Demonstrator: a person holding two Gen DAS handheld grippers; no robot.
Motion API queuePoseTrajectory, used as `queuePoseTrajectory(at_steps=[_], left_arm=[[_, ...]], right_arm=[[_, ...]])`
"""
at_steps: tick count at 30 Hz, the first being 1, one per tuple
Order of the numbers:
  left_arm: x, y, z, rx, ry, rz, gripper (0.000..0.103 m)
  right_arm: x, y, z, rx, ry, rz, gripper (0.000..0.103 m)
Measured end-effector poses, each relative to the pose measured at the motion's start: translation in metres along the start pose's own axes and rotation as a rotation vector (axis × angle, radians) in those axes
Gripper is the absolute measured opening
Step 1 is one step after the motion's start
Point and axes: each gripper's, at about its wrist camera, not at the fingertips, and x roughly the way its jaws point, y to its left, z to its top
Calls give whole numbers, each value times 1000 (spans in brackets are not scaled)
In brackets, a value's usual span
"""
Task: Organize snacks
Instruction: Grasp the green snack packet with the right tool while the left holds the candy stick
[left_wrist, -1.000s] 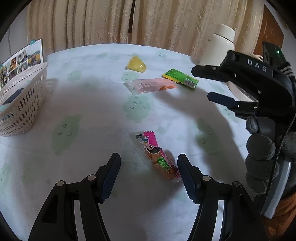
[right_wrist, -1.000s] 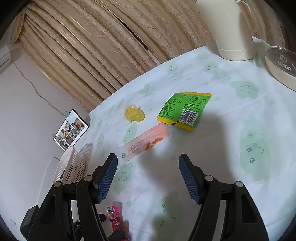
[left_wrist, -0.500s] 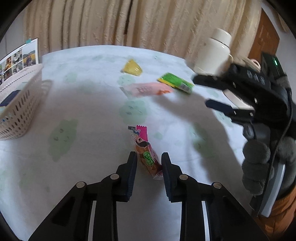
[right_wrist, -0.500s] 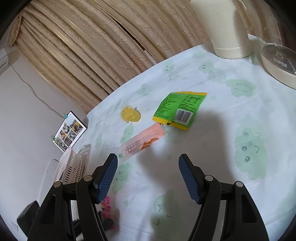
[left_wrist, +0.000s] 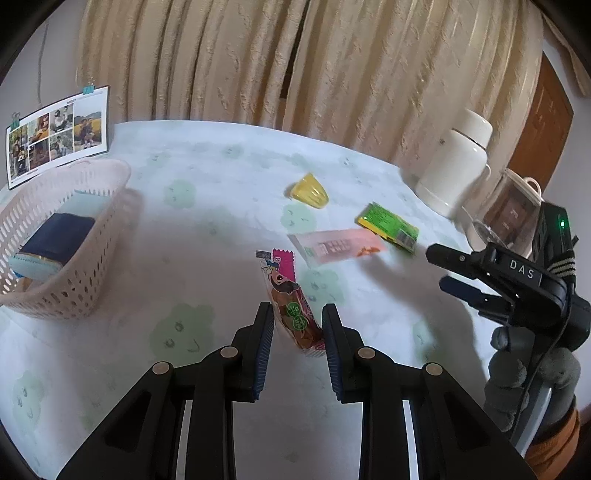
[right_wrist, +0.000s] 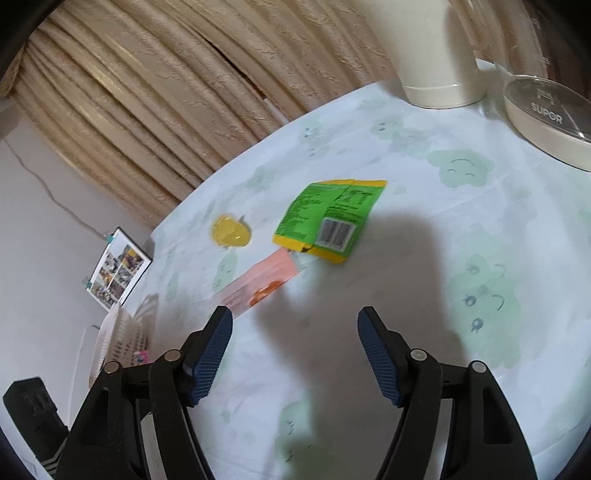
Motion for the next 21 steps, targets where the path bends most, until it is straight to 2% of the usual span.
queuePoseTrajectory(at_steps=[5, 9, 21], left_arm=[[7, 2, -2, -2, -1, 9, 28], [10, 2, -4, 2, -2, 11, 28], [10, 5, -6, -7, -6, -9, 28]], right_arm=[[9, -11, 15, 34, -16, -69, 79], [20, -16, 33, 40, -26, -115, 81], [66, 7, 65, 8, -28, -205, 101]])
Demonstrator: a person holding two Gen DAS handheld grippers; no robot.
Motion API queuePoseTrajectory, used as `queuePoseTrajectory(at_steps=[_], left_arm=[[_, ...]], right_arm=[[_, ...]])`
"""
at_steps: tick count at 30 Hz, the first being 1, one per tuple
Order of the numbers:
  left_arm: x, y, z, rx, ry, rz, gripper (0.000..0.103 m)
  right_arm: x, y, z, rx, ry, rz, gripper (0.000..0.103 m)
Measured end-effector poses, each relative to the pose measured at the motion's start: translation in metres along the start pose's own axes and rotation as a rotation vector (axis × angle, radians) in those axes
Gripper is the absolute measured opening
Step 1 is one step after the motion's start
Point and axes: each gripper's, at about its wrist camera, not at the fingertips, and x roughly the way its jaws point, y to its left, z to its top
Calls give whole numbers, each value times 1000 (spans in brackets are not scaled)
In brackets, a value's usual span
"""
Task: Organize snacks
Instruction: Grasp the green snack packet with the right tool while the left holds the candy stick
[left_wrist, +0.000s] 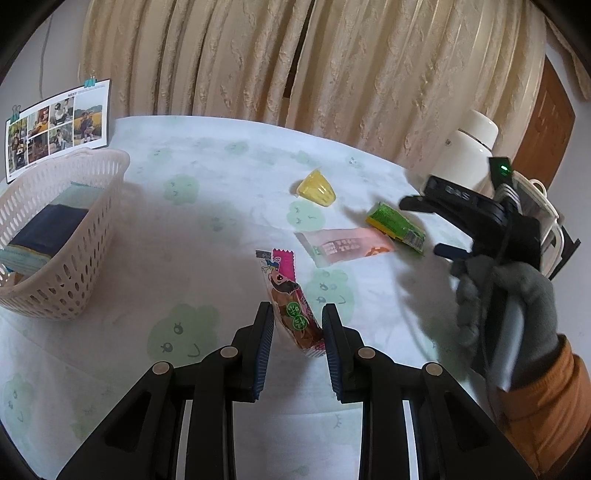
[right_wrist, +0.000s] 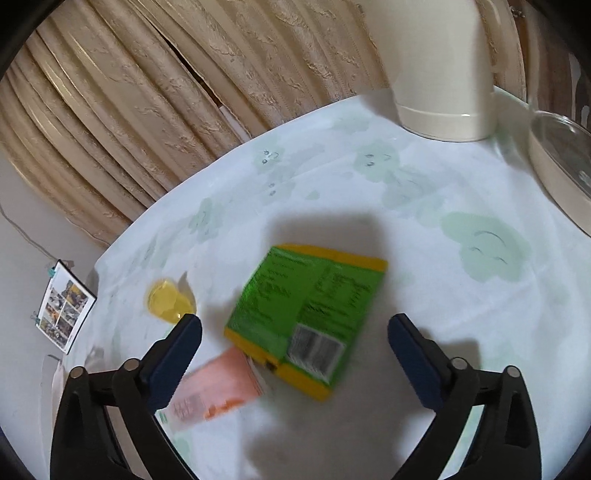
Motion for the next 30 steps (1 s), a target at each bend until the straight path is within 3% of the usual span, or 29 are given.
queuePoseTrajectory(at_steps=[5, 18, 30], left_arm=[[-2, 2, 0, -9, -3, -9, 28], [-5, 5, 1, -24, -11, -18, 28], [-8, 10, 3, -40, -20, -12, 28]], right_arm=[[12, 15, 5, -23, -8, -56, 103], [46, 59, -1, -297, 49, -321, 102], [36, 55, -4, -272, 8, -262, 93]])
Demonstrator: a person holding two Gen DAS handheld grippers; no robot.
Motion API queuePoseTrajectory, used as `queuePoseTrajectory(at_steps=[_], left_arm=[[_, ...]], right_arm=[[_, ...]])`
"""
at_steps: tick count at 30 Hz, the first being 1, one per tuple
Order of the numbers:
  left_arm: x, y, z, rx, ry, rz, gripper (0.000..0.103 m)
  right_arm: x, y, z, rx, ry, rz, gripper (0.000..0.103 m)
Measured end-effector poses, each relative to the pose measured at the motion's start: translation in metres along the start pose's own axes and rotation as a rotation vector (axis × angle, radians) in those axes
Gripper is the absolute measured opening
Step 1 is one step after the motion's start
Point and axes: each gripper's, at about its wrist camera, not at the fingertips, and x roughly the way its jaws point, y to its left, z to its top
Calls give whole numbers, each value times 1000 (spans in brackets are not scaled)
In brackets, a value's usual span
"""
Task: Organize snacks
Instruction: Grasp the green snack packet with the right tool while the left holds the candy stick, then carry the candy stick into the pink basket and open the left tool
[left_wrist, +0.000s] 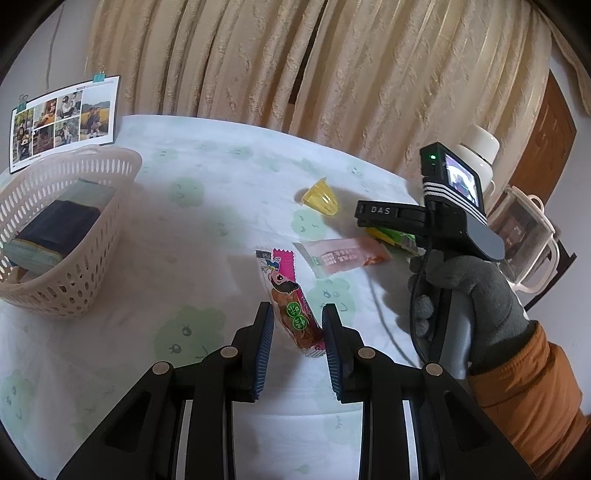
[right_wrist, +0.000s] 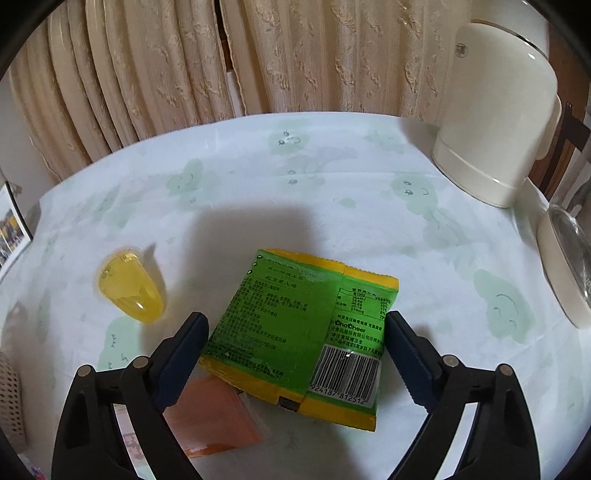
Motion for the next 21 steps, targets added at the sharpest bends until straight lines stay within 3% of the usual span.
queuePoseTrajectory(at_steps=[9, 21], left_arm=[[-5, 0, 1, 5, -29, 18, 28], [-18, -1, 4, 15, -98, 53, 28]], right_arm=[[-18, -17, -2, 80, -49, 89, 92], [-58, 4, -1, 50, -148, 171, 92]])
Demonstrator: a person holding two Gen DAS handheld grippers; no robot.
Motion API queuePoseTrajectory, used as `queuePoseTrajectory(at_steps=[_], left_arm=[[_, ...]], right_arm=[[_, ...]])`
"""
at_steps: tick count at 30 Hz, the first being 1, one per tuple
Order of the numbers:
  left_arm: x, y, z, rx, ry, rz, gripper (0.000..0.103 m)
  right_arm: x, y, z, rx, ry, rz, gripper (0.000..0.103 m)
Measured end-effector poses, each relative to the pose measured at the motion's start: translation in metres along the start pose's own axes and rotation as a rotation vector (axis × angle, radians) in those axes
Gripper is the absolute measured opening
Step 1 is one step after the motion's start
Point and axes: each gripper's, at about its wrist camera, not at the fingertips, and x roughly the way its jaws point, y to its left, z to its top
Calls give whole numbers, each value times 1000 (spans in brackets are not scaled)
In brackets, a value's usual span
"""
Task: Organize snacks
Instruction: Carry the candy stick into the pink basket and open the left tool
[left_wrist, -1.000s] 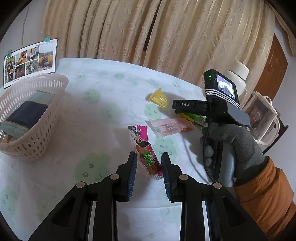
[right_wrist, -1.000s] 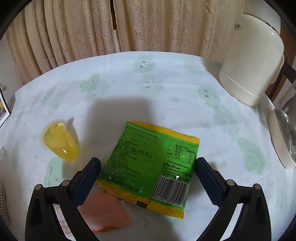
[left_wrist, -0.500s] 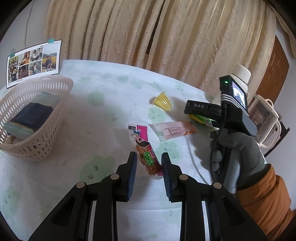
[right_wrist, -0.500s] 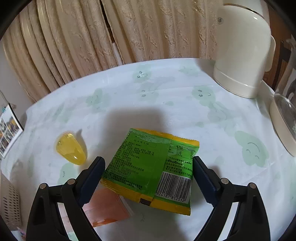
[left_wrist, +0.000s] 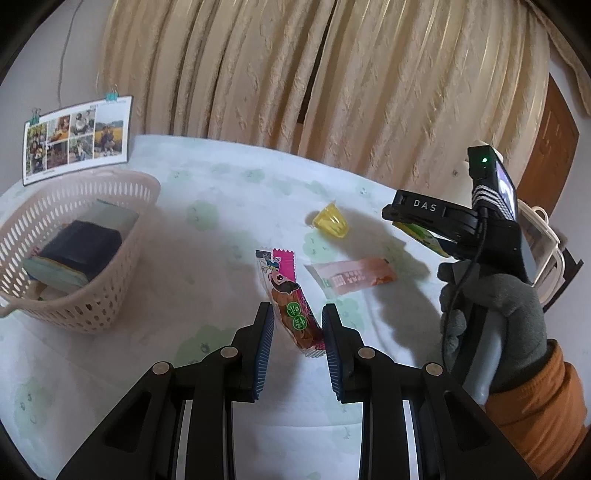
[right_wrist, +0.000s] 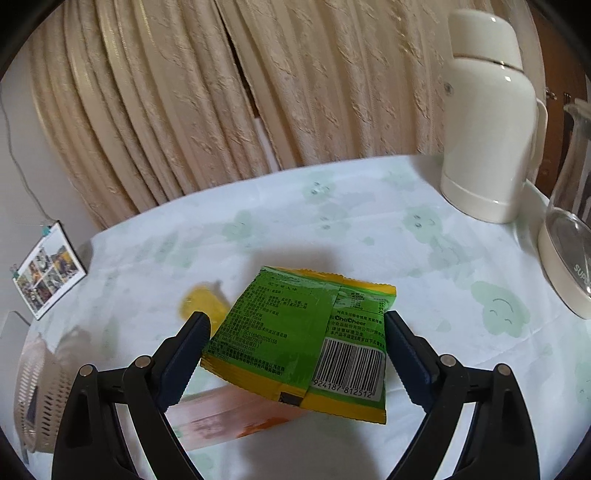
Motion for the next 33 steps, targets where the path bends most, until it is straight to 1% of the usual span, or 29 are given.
queuePoseTrajectory(at_steps=[5, 14, 20, 25, 30, 33], left_arm=[[-10, 0, 3, 12, -52, 30, 28], [-27, 15, 16, -22, -131, 78, 28], [-46, 27, 28, -24, -204, 132, 28], [-57, 62, 39, -88, -242, 201, 28], [-64, 99, 43, -147, -261, 272, 28], [-65, 115, 45, -167, -261, 303, 28]], right_arm=[[-13, 14, 0, -24, -22, 46, 92], [-32, 30, -1, -52, -48, 109, 92], [-38, 39, -3, -71, -54, 139, 92], [-42, 46, -6, -84, -57, 158, 92], [-45, 55, -11, -106, -55, 177, 92], [-45, 59, -14, -117, -50, 187, 92]])
